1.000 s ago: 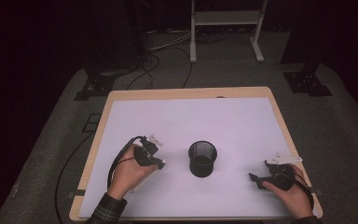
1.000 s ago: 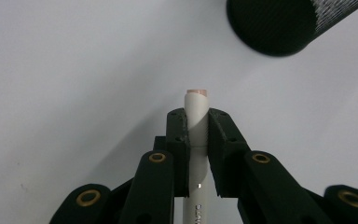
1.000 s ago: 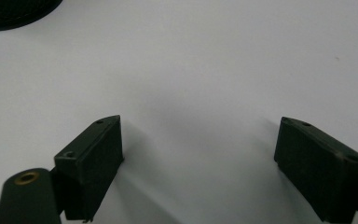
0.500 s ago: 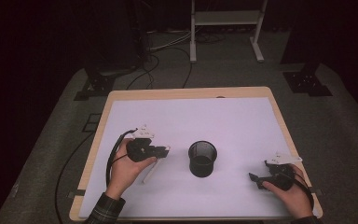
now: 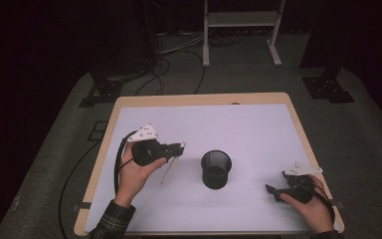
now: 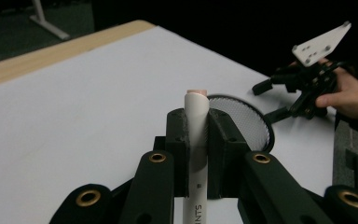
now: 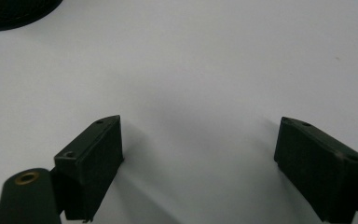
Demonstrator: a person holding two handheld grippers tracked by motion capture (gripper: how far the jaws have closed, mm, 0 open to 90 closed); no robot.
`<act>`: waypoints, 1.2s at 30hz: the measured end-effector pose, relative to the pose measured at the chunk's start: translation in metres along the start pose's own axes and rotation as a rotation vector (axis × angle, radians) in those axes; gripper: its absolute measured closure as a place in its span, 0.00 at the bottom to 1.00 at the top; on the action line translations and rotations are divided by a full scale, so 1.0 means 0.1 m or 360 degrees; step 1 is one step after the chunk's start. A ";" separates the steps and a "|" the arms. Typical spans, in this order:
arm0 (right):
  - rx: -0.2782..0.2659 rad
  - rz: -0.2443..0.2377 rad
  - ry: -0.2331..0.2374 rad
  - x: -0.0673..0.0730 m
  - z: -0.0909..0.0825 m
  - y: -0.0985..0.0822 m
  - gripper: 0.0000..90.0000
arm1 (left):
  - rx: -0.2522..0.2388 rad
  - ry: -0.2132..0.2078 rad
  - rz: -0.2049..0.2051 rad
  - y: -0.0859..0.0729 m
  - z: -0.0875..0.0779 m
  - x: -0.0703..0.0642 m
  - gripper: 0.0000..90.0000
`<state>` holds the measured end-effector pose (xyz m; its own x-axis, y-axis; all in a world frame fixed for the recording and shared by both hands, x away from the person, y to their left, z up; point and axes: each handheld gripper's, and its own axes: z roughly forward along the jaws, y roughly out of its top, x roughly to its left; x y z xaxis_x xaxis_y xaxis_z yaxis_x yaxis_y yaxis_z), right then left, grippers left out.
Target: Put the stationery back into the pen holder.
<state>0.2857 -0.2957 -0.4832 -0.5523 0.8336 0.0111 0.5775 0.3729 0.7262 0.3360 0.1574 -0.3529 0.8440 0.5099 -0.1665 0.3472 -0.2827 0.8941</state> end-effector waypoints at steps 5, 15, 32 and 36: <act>0.0001 0.0000 -0.0001 0.00 0.00 0.00 0.16 | -0.0069 -0.0039 0.0029 0.11 0.04 -0.02 0.88; -0.0001 0.0003 0.0000 0.00 0.00 0.00 0.16 | -0.0139 -0.0104 0.0110 0.34 0.22 -0.11 0.88; -0.0004 0.0002 0.0000 0.00 0.00 0.00 0.16 | -0.0252 -0.0223 0.0183 0.68 0.65 -0.29 0.88; -0.0004 0.0001 -0.0001 0.00 0.00 0.00 0.16 | -0.0268 -0.0237 0.0189 0.69 0.71 -0.31 0.88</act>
<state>0.2857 -0.2956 -0.4834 -0.5515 0.8341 0.0113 0.5763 0.3712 0.7281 0.3630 0.0645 -0.3159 0.9302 0.3520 -0.1044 0.1794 -0.1877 0.9657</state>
